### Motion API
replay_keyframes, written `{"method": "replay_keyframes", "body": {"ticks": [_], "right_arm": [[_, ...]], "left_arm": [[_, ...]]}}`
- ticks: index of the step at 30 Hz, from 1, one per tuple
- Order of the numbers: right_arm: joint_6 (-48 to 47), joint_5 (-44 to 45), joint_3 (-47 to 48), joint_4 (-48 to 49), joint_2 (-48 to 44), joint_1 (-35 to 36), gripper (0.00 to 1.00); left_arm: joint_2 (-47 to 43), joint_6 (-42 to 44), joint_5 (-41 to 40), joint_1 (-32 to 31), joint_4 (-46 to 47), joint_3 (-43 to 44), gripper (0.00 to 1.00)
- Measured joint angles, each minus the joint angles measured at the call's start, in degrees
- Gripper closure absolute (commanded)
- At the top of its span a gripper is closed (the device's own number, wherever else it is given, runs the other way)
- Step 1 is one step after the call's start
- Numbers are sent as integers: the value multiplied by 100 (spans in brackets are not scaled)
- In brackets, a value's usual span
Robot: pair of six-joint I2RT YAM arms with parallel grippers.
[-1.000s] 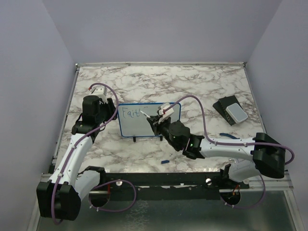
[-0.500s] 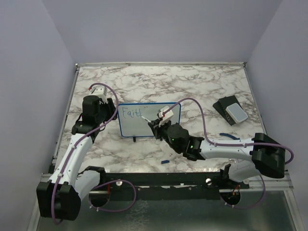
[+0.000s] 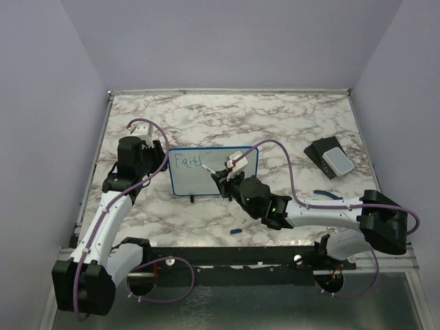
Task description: Write a sentence on the whiteboard
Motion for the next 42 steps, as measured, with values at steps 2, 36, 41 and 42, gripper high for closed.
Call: {"method": "replay_keyframes", "body": {"ticks": [2, 36, 41, 42], "right_arm": [[-37, 13, 0, 46, 0, 0, 99], [79, 396, -114, 168, -234, 0, 99], [177, 367, -166, 50, -234, 4, 99], [188, 356, -179, 28, -234, 4, 99]], "left_arm": [[0, 0, 0, 0, 0, 0, 53], [0, 0, 2, 0, 0, 0, 53], [-2, 0, 2, 0, 0, 0, 53], [-2, 0, 2, 0, 2, 0, 53]]}}
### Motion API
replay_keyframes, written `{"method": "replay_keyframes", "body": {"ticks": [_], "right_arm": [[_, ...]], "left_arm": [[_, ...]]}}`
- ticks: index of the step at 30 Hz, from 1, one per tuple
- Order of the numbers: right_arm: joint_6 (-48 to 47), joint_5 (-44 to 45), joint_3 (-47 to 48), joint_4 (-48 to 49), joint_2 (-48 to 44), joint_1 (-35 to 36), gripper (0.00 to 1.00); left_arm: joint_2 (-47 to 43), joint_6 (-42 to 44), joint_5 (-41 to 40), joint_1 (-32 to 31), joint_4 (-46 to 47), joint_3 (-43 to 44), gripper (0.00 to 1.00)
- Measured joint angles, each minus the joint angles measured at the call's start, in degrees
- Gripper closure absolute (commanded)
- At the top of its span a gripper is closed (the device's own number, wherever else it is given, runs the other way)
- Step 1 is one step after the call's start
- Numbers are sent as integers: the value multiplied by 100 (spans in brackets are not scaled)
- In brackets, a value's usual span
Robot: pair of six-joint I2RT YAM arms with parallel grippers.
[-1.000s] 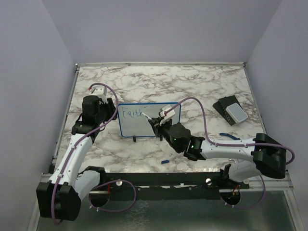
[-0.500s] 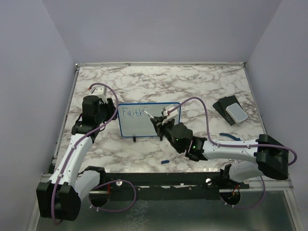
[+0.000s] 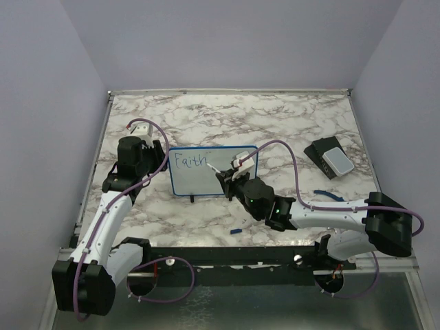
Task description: Write a sentence on the whiteboard
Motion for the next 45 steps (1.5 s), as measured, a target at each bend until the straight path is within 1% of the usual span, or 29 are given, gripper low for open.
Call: {"method": "replay_keyframes", "body": {"ticks": [23, 28, 36, 45], "right_arm": [[188, -48, -170, -243, -72, 28, 99], [118, -66, -225, -323, -275, 57, 99], [35, -39, -389, -424, -992, 136, 99], [127, 424, -404, -713, -1069, 138, 99]], "left_arm": [[-2, 0, 0, 0, -2, 0, 53], [-2, 0, 0, 0, -2, 0, 53], [-2, 0, 0, 0, -2, 0, 53], [-2, 0, 0, 0, 0, 0, 53]]}}
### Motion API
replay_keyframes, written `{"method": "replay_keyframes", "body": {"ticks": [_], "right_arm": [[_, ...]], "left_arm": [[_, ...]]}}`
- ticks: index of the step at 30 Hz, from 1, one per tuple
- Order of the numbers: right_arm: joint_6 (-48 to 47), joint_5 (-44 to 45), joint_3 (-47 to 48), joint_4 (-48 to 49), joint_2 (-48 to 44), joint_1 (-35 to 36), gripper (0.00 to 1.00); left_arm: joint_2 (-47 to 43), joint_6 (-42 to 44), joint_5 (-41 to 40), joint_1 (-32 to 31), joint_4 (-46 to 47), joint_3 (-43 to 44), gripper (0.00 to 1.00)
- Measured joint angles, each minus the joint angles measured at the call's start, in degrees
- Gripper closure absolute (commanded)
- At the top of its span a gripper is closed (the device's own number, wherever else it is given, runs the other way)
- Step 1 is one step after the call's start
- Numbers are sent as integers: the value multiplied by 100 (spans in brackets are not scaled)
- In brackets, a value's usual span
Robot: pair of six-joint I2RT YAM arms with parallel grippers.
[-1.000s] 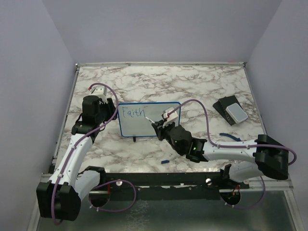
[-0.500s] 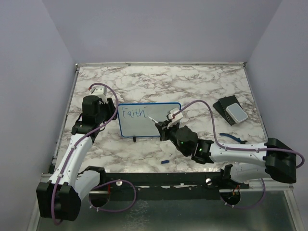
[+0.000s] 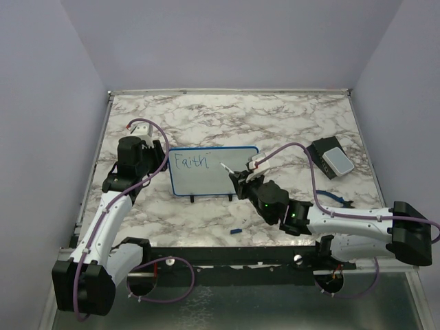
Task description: Write a sentence on the whiteboard
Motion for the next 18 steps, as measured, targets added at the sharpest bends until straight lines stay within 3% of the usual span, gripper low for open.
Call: {"method": "replay_keyframes", "body": {"ticks": [18], "right_arm": [[-184, 175, -33, 219, 199, -57, 99]], "left_arm": [[0, -2, 0, 0, -2, 0, 53]]}}
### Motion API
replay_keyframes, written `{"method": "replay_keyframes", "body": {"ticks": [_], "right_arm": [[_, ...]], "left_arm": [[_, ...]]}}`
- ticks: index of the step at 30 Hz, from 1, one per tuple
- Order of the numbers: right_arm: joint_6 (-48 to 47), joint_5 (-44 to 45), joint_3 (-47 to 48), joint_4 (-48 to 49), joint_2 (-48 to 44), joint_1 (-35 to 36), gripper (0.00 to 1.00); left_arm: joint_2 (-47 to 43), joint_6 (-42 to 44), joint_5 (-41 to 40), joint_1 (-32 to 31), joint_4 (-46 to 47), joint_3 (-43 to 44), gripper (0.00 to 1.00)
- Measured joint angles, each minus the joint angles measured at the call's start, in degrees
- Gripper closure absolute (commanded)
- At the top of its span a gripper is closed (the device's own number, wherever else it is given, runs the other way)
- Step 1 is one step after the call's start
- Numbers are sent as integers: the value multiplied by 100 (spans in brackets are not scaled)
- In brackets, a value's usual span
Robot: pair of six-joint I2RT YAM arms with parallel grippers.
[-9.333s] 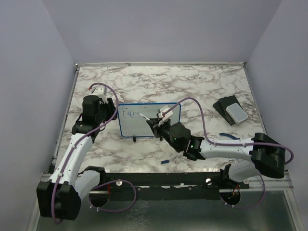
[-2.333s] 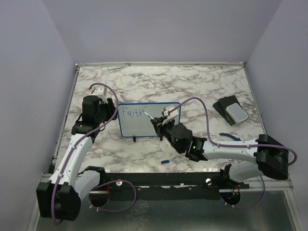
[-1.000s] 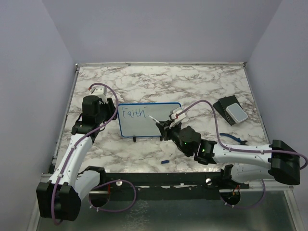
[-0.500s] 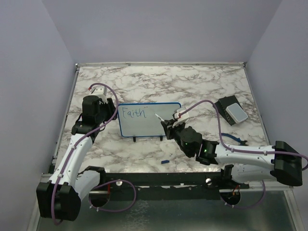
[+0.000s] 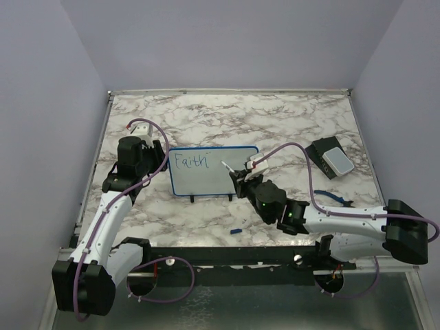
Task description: Write a sentence on the whiteboard
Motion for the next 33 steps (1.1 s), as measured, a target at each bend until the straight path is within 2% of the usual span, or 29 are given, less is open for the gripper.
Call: {"method": "replay_keyframes", "body": {"ticks": [16, 33], "right_arm": [[-162, -168, 76, 291, 321, -57, 100], [203, -278, 76, -66, 280, -57, 99]], "left_arm": [[0, 2, 0, 0, 0, 0, 54], [-13, 0, 2, 0, 2, 0, 54]]}}
